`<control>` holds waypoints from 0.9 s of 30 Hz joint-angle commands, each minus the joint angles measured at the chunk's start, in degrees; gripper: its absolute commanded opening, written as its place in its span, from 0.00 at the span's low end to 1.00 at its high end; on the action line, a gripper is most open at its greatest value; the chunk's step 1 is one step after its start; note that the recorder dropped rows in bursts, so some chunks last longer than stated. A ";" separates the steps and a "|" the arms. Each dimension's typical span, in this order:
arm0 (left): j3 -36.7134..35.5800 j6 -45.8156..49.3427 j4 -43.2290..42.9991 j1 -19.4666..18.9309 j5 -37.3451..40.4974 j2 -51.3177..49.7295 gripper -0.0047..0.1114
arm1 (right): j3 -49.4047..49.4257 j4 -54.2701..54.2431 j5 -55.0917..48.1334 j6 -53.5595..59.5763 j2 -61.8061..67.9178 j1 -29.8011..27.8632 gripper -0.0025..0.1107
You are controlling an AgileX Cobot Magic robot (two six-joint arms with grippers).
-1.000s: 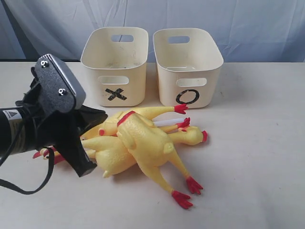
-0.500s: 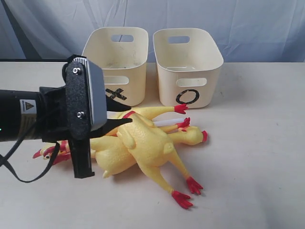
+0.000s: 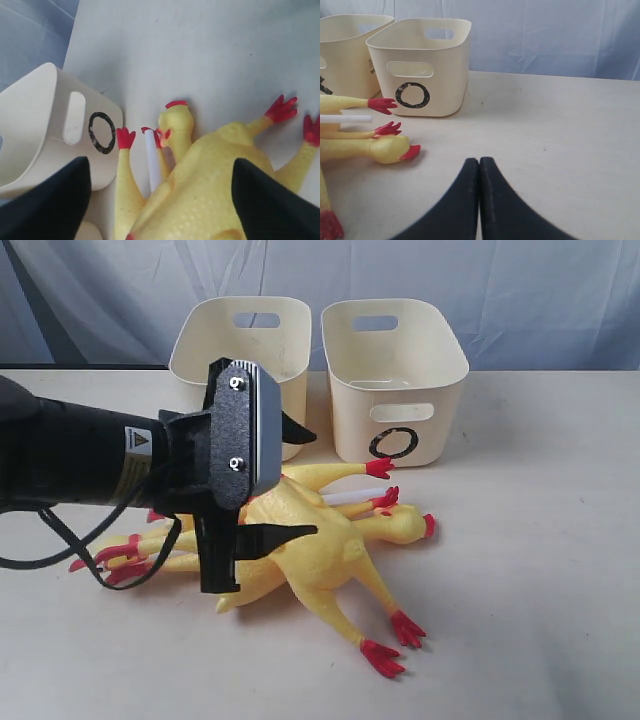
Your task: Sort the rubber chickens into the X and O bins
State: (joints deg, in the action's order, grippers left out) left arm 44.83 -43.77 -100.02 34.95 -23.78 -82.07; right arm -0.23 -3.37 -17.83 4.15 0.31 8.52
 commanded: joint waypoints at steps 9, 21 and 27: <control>0.45 -1.21 0.07 2.91 -4.46 -2.92 0.69 | 0.23 -0.14 0.36 0.17 -0.31 0.27 0.02; 2.10 -10.82 0.07 2.91 -3.10 -2.92 0.68 | 0.23 -0.14 0.36 0.17 -0.31 0.27 0.02; 2.10 -11.10 0.07 2.91 -3.10 -2.92 0.68 | 0.23 -0.14 0.36 0.17 -0.31 1.82 0.02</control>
State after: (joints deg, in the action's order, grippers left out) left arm 46.67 -54.12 -100.35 37.54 -27.21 -84.98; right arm -0.23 -3.37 -17.83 4.15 0.31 9.73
